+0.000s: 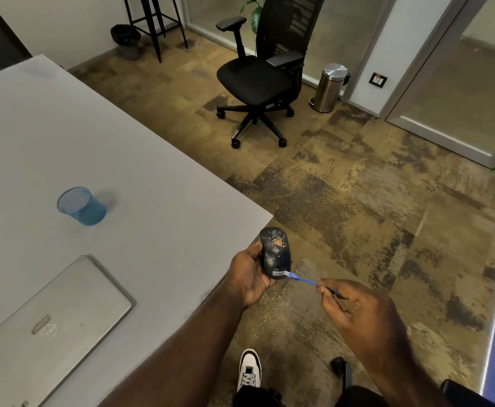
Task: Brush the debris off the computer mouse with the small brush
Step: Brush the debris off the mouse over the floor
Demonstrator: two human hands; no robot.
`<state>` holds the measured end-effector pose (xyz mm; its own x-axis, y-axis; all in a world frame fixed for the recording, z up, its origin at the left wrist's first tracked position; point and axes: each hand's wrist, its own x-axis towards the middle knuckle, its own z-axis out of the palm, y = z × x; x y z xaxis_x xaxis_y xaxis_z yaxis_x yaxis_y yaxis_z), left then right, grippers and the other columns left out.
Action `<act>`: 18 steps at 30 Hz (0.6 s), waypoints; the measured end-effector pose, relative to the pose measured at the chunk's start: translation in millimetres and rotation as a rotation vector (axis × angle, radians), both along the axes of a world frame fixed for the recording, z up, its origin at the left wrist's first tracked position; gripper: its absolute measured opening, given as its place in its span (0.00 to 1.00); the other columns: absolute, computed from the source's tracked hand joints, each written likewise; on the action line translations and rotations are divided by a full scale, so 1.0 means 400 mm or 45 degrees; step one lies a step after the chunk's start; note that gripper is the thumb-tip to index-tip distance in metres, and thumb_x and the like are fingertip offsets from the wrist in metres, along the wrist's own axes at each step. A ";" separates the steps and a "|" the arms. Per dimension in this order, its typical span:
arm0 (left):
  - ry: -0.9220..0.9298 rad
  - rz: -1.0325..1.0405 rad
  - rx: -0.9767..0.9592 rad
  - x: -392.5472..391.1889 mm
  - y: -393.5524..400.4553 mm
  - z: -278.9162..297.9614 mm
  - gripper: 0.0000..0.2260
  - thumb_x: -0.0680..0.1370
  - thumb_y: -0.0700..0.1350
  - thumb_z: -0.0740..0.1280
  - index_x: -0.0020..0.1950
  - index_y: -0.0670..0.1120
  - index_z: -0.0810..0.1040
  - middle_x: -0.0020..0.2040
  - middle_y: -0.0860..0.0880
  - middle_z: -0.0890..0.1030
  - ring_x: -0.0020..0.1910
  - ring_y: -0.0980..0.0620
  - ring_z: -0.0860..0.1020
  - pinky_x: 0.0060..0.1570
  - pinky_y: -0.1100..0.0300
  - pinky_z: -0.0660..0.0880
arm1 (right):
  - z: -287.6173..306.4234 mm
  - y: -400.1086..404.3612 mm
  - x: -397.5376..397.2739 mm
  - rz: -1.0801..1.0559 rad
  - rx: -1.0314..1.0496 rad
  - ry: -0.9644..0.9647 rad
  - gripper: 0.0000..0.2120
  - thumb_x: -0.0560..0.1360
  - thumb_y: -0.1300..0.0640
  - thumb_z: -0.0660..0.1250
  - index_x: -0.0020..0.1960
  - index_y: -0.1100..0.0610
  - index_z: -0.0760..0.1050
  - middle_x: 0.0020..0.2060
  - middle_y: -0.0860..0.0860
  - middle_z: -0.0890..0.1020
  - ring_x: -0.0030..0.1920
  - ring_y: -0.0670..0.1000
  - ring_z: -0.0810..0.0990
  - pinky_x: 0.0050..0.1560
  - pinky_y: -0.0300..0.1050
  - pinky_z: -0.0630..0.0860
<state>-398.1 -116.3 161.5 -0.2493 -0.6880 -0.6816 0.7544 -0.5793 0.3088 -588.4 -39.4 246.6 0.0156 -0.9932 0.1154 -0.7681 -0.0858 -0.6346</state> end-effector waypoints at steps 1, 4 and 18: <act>0.004 0.001 0.003 -0.001 -0.001 -0.001 0.20 0.83 0.47 0.51 0.70 0.38 0.70 0.67 0.35 0.74 0.66 0.35 0.73 0.55 0.41 0.75 | -0.003 0.001 -0.004 -0.014 -0.023 -0.034 0.08 0.70 0.59 0.74 0.48 0.50 0.85 0.41 0.44 0.87 0.39 0.43 0.84 0.37 0.46 0.82; 0.024 0.024 0.018 -0.006 -0.003 -0.002 0.20 0.83 0.46 0.52 0.71 0.38 0.69 0.68 0.36 0.74 0.63 0.38 0.75 0.59 0.41 0.73 | -0.009 -0.005 -0.007 0.000 -0.063 -0.150 0.10 0.71 0.57 0.72 0.52 0.51 0.84 0.44 0.45 0.86 0.42 0.42 0.85 0.40 0.47 0.83; 0.071 -0.006 -0.014 -0.012 -0.029 0.013 0.21 0.83 0.49 0.52 0.70 0.37 0.69 0.69 0.34 0.72 0.59 0.36 0.75 0.52 0.41 0.77 | -0.014 -0.014 0.009 0.232 -0.137 0.059 0.11 0.72 0.57 0.70 0.53 0.53 0.84 0.43 0.47 0.86 0.39 0.42 0.83 0.37 0.39 0.80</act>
<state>-402.7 -127.8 166.8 -0.2898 -0.6940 -0.6591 0.7680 -0.5796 0.2725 -584.6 -44.9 240.8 0.2016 -0.9555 0.2154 -0.7619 -0.2911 -0.5786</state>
